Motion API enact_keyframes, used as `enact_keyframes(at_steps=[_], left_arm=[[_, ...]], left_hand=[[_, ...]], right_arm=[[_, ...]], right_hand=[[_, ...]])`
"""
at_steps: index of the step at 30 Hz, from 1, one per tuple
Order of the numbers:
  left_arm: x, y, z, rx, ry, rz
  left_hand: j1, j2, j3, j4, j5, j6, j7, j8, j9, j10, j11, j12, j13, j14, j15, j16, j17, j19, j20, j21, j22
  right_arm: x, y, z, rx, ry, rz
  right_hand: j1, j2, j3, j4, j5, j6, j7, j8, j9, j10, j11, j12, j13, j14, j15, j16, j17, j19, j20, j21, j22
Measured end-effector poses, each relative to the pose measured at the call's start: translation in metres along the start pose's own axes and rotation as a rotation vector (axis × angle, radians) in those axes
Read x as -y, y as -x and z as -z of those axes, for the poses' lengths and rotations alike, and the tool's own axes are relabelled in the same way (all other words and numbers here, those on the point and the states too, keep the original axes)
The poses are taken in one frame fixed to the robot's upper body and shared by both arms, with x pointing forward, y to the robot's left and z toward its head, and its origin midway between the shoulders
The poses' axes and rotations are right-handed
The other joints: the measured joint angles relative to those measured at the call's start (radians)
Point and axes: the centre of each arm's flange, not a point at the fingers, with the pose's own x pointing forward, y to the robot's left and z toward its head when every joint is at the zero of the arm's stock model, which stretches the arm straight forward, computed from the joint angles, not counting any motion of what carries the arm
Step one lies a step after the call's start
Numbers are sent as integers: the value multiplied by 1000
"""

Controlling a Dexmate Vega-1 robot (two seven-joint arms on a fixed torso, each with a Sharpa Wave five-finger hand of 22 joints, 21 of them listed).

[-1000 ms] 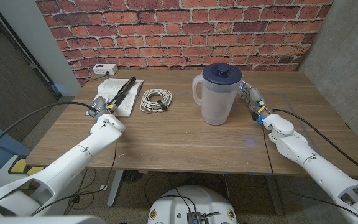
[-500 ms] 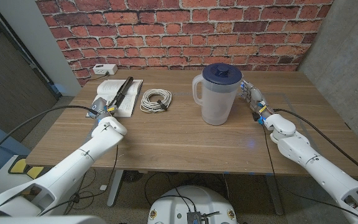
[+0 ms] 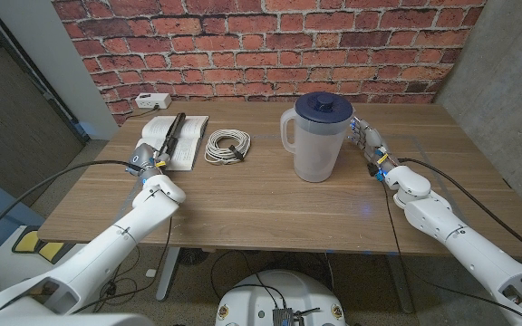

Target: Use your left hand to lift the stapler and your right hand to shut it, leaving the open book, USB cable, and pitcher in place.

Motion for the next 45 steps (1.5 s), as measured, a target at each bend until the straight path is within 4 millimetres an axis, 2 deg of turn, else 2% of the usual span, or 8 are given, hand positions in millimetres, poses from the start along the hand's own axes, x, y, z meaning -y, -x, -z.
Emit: enact_keyframes(at_steps=[8, 17, 22, 28, 36, 40, 41, 45], left_arm=[[-4, 3, -1, 22, 27, -52], [-9, 6, -6, 43, 56, -85], [-12, 9, -10, 62, 61, -97], [-13, 13, -15, 91, 85, -116], [-12, 21, -17, 116, 125, -127], [-14, 21, -20, 132, 131, -135], [-10, 28, -23, 147, 134, -124], [-8, 33, -29, 180, 136, -116]], left_hand=[[14, -14, 2, 2, 1, 16, 12, -6, -15, 5, 5, 4, 0, 18, 8, -1, -12, 10, -10, 28, 5], [23, -23, 2, 2, 7, 18, 11, -11, -21, 9, 9, 5, 37, 29, 8, -2, -11, 19, -13, 46, 14], [26, -26, 2, 2, 11, 20, 9, -15, -27, 11, 10, 5, 92, 26, 5, -2, -1, 9, -23, 57, 18], [26, -26, 2, 2, 11, 20, 9, -16, -32, 11, 10, 2, 110, 21, 0, -2, 3, 3, -28, 71, 19], [31, -31, 2, 2, 11, 29, 0, -30, -40, 32, -10, -9, 104, 24, -2, -2, 6, 3, -28, 94, 27], [31, -31, 2, 2, 9, 32, -4, -31, -44, 28, -22, -16, 105, 24, -2, -3, 13, -3, -35, 105, 29], [31, -31, 2, 2, 6, 32, -4, -31, -45, 28, -25, -16, 107, 24, -2, -4, 16, -4, -35, 105, 32], [31, -31, 2, 2, 5, 32, -4, -31, -46, 28, -25, -16, 113, 24, -2, -4, 22, -9, -41, 113, 32]], right_arm=[[-3, -1, 1, -3, -2, -3], [-1, -1, 3, -6, -3, -6], [-1, -1, 5, -5, -11, -7], [1, -1, 4, 3, -18, -6], [2, 2, 3, 10, -19, -9], [3, 3, 1, 13, -17, -9], [3, 3, 0, 20, -17, -12], [4, 3, -2, 25, -15, -12]], right_hand=[[0, 0, 0, 0, 0, 0, 0, 0, 0, 0, 0, 0, 0, 0, 0, 0, 0, 2, 2, 0, 0], [0, 0, 0, 0, 0, 0, 0, 0, 0, 0, 0, 0, 0, 0, 0, 0, 0, 7, -4, 0, 0], [0, 0, 0, 0, 0, 0, 0, 0, 0, 0, 0, 0, 0, 0, 0, 0, 0, 7, -4, 0, 0], [0, 0, 0, 0, 0, 0, 0, 0, 0, 0, 0, 0, 0, 0, 0, 0, 0, 7, -4, -8, 0], [0, 0, 0, 0, 0, 0, 0, 0, 0, 0, 0, -4, 0, 0, 0, -5, 0, 7, -4, -8, 0], [0, 0, -8, 0, 0, 0, 0, 0, 0, 0, 0, -4, 0, -3, -2, -11, 0, 7, -4, -8, 0], [0, 0, -8, 0, 0, 0, 0, 0, 0, 0, 0, -4, 0, -4, -4, -11, 0, 7, -4, -8, 0], [0, 0, -8, 0, 0, 0, 0, 0, 0, -4, -4, -4, 0, -4, -4, -11, 0, 7, -4, -14, 0]])
